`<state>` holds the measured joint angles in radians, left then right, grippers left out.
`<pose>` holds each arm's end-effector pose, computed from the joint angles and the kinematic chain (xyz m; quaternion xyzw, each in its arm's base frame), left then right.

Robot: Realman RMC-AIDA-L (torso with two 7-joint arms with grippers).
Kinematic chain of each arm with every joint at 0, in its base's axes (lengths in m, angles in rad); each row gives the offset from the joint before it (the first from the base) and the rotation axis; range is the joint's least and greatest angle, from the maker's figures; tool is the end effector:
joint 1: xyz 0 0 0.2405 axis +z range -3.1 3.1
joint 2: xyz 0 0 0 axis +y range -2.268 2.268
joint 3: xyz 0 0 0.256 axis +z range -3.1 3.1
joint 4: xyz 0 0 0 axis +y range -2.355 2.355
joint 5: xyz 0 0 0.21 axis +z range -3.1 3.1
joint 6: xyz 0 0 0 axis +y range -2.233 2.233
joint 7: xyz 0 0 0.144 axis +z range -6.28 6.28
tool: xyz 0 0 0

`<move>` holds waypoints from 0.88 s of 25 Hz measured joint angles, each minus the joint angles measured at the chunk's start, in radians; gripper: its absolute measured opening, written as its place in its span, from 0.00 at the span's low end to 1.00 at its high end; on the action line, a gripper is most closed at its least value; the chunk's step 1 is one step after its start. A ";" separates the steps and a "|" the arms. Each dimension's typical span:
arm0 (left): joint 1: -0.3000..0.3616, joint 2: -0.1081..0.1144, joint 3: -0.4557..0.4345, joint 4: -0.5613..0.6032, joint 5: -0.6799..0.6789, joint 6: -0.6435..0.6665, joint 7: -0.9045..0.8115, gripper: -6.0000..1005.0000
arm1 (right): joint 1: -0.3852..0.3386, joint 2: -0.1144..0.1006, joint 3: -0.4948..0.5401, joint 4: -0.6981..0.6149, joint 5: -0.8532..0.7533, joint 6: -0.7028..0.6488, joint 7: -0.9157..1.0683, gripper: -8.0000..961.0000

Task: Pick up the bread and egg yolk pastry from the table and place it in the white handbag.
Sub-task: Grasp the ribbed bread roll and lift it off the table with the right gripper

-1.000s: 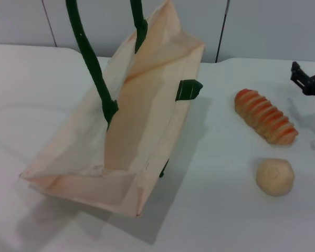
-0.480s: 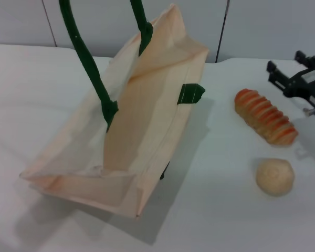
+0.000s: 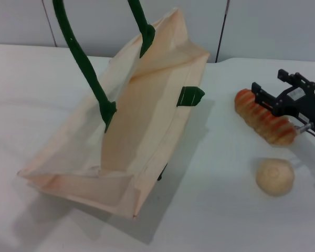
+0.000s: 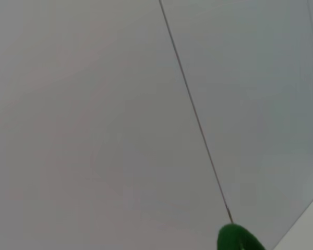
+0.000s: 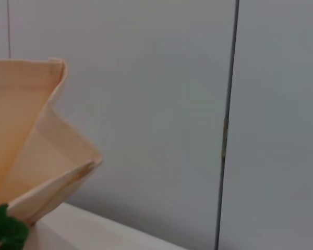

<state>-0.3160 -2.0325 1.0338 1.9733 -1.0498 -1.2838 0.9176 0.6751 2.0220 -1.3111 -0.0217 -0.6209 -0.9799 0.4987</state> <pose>-0.1125 0.3342 0.1679 -0.8845 -0.0913 -0.1454 0.4338 0.2947 0.3870 -0.0333 -0.8418 0.2008 0.2311 0.4446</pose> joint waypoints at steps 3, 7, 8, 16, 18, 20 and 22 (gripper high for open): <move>-0.001 0.000 0.000 -0.001 0.011 0.000 -0.002 0.13 | -0.004 0.000 0.000 0.001 -0.016 0.000 0.000 0.81; -0.002 0.000 0.000 -0.002 0.014 0.000 -0.003 0.13 | -0.010 0.000 -0.003 0.002 -0.032 0.008 0.002 0.81; -0.002 0.000 0.000 -0.002 0.014 0.000 -0.003 0.13 | -0.010 0.000 -0.003 0.002 -0.032 0.008 0.002 0.81; -0.004 0.000 0.000 -0.002 0.016 0.001 -0.003 0.13 | -0.012 -0.004 -0.013 0.002 -0.036 0.059 0.023 0.82; -0.004 0.000 0.000 -0.002 0.016 0.002 -0.003 0.13 | -0.012 -0.005 -0.013 0.002 -0.036 0.069 0.027 0.82; -0.003 0.000 0.000 -0.002 0.014 0.007 -0.003 0.13 | -0.011 -0.005 -0.018 0.002 -0.036 0.073 0.028 0.84; -0.002 0.000 0.000 -0.002 0.010 0.013 -0.003 0.13 | -0.010 -0.005 -0.022 0.002 -0.036 0.074 0.032 0.85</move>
<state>-0.3178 -2.0325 1.0338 1.9716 -1.0401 -1.2710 0.9144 0.6648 2.0172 -1.3330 -0.0199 -0.6566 -0.9064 0.5308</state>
